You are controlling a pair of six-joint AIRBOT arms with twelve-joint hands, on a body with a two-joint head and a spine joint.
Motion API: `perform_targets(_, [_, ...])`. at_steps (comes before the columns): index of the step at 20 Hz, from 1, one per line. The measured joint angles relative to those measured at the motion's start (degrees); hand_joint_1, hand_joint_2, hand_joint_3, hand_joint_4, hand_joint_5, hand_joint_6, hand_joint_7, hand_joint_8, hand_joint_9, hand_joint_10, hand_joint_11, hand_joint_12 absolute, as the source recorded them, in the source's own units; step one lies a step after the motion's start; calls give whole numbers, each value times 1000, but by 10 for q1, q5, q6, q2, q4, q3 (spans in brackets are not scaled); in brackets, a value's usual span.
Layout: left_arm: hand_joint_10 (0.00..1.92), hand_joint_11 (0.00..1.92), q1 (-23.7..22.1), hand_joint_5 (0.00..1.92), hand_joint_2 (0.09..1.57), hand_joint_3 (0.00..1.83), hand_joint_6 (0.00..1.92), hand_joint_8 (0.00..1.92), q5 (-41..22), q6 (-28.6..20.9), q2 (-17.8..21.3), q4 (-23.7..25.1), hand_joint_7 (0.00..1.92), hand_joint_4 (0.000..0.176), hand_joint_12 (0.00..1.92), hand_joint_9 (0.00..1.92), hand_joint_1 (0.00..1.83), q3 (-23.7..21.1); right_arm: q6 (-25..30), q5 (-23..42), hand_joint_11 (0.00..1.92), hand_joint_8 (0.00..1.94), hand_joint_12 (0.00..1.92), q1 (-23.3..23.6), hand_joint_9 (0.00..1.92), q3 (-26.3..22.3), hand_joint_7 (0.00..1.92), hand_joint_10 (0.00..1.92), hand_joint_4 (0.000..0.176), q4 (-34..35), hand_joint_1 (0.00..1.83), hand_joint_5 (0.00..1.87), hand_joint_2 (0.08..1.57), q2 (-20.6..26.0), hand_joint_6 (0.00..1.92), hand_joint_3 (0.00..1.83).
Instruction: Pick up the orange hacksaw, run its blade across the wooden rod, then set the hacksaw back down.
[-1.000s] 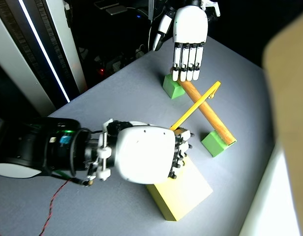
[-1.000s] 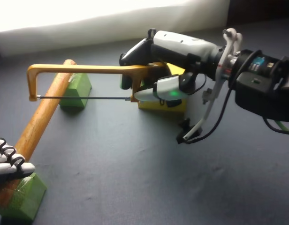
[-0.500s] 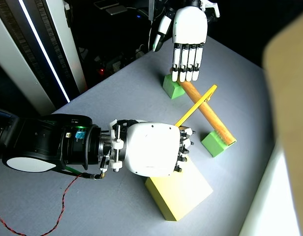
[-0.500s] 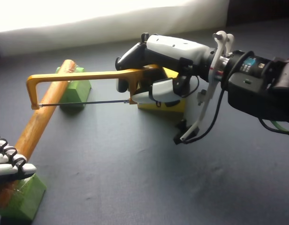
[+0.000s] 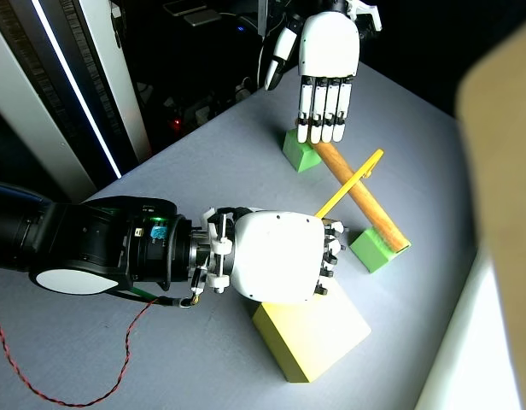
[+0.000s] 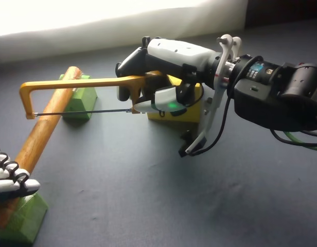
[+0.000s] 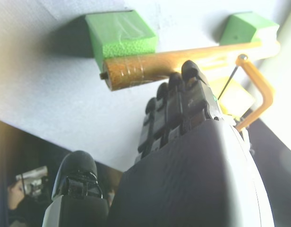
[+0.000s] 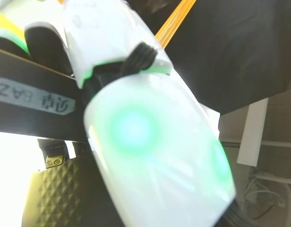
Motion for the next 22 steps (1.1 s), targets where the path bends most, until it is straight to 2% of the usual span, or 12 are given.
perform_targets(3, [4, 43, 0, 61, 1234, 0, 4, 3, 0, 0, 0, 0, 75, 0, 68, 65, 55, 0, -6, 2, 896, 1046, 1290, 0, 938, 8, 942, 1295, 0, 0, 1374, 864, 1130, -13, 957, 0])
perform_targets(6, [0, 0, -1, 37, 1244, 3, 0, 0, 0, 0, -1, 0, 43, 0, 60, 19, 23, 0, -8, 4, 907, 1013, 1265, 0, 951, 14, 960, 1268, 0, 2, 1376, 878, 1122, -24, 949, 0])
perform_targets(8, [0, 0, -1, 98, 1229, 1, 0, 0, 0, 0, -1, 0, 110, 0, 204, 92, 48, 0, -12, 2, 902, 1009, 1285, 2, 951, 14, 960, 1274, 0, 2, 1377, 888, 1120, -27, 935, 1])
perform_targets(14, [2, 0, -2, 54, 1240, 3, 1, 0, 9, -1, -2, 0, 76, 0, 175, 69, 39, 7, -14, -23, 894, 1015, 1291, 17, 944, 24, 963, 1280, 0, 2, 1377, 880, 1122, -46, 939, 0])
perform_targets(15, [3, 0, -2, 50, 1241, 3, 1, 0, 9, -2, -2, 0, 75, 0, 176, 70, 42, 7, -14, -25, 890, 1017, 1293, 17, 942, 24, 962, 1282, 0, 2, 1376, 881, 1122, -46, 939, 0])
perform_targets(16, [2, 0, -1, 75, 1231, 0, 2, 1, 8, -2, -2, 0, 98, 0, 255, 87, 40, 9, -14, -26, 881, 1030, 1293, 18, 934, 24, 955, 1292, 0, 2, 1375, 865, 1128, -46, 961, 1])
perform_targets(17, [0, 0, -1, 67, 1232, 1, 0, 0, 9, -2, -2, 0, 84, 0, 251, 73, 7, 12, -14, -28, 880, 1041, 1306, 19, 930, 21, 950, 1300, 0, 2, 1374, 853, 1131, -44, 969, 0])
perform_targets(18, [0, 0, -1, 64, 1237, 2, 0, 1, 8, -2, -2, 0, 76, 0, 222, 65, 12, 14, -14, -30, 870, 986, 1324, 19, 975, 16, 999, 1273, 0, 2, 1380, 906, 1112, -40, 873, 0])
perform_targets(20, [1, 0, -1, 39, 1235, 0, 1, 1, 7, -4, -2, 0, 66, 0, 248, 63, 1, 17, -22, -52, 890, 1033, 1301, 26, 937, 1, 959, 1293, 0, 2, 1376, 869, 1126, -28, 939, 0])
perform_targets(22, [1, 0, -1, 22, 1242, 1, 1, 2, 0, -4, -2, 0, 49, 0, 184, 42, 0, 21, -36, -71, 890, 1029, 1298, 32, 940, -13, 959, 1287, 0, 2, 1375, 857, 1128, -17, 961, 0])
